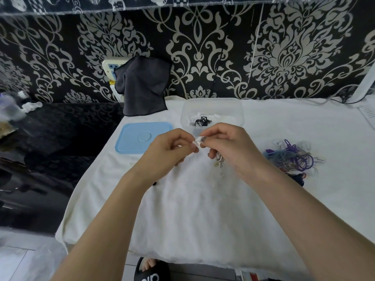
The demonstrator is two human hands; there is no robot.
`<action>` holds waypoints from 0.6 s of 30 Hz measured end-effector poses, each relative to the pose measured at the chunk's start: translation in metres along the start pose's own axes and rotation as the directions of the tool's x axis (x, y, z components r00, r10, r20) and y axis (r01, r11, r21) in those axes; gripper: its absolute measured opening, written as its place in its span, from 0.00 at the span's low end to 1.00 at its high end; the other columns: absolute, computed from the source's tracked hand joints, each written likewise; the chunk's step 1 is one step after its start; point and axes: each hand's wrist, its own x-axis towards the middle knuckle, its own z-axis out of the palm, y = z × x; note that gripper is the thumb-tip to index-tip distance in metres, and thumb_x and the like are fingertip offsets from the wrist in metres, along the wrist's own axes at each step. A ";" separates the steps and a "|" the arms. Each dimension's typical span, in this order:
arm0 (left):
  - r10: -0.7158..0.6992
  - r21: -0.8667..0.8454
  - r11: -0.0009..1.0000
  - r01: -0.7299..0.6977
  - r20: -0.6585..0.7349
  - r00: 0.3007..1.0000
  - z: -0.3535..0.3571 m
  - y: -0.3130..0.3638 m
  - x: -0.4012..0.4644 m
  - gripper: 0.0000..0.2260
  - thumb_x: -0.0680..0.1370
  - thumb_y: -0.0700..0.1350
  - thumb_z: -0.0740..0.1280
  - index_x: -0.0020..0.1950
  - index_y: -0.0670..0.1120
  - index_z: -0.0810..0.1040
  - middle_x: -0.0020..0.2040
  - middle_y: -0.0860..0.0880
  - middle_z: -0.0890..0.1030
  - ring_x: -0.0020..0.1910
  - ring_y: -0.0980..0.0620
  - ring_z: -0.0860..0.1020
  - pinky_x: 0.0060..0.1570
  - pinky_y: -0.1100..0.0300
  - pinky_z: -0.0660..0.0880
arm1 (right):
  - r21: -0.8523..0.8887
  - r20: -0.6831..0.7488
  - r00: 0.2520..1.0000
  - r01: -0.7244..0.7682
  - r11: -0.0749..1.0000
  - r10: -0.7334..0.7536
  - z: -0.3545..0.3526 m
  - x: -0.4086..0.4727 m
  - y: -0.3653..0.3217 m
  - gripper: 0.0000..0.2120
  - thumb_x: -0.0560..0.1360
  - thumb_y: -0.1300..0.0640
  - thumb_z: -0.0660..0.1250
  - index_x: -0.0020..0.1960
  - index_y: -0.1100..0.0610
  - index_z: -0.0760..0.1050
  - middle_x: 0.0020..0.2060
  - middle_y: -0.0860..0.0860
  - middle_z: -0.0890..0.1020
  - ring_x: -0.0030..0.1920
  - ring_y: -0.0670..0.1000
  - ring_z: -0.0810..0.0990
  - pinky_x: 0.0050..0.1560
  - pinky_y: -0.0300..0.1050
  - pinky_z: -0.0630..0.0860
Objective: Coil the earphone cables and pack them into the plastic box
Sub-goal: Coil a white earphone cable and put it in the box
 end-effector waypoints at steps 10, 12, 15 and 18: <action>0.018 -0.035 0.999 -0.018 -0.020 1.000 0.001 0.002 0.003 0.04 0.80 0.39 0.69 0.52 0.43 0.83 0.43 0.45 0.87 0.31 0.57 0.72 0.36 0.66 0.72 | 0.016 0.003 1.000 0.018 1.000 -0.018 -0.006 -0.002 -0.004 0.02 0.75 0.62 0.70 0.47 0.59 0.81 0.37 0.52 0.86 0.31 0.48 0.78 0.42 0.47 0.74; 0.024 -0.030 0.999 -0.025 -0.021 0.999 0.001 0.003 0.003 0.04 0.80 0.40 0.69 0.51 0.43 0.84 0.43 0.46 0.87 0.31 0.57 0.72 0.35 0.66 0.72 | 0.018 0.007 1.000 0.025 1.000 -0.025 -0.006 -0.003 -0.004 0.02 0.75 0.62 0.70 0.47 0.58 0.81 0.37 0.52 0.86 0.31 0.48 0.78 0.42 0.48 0.74; 0.031 -0.022 0.999 -0.031 -0.023 0.999 0.001 0.003 0.003 0.04 0.80 0.40 0.69 0.51 0.43 0.85 0.41 0.48 0.86 0.31 0.57 0.72 0.35 0.67 0.73 | 0.018 0.001 0.999 0.032 0.999 -0.032 -0.007 -0.004 -0.005 0.02 0.75 0.61 0.71 0.47 0.58 0.82 0.38 0.53 0.86 0.32 0.49 0.78 0.42 0.51 0.73; 0.033 -0.022 0.999 -0.034 -0.027 0.999 0.002 0.003 0.004 0.05 0.80 0.40 0.69 0.51 0.43 0.85 0.42 0.49 0.87 0.31 0.57 0.73 0.36 0.66 0.73 | 0.001 -0.001 0.999 0.044 0.999 -0.044 -0.007 -0.005 -0.005 0.03 0.74 0.61 0.72 0.48 0.58 0.81 0.38 0.54 0.86 0.32 0.48 0.78 0.41 0.50 0.73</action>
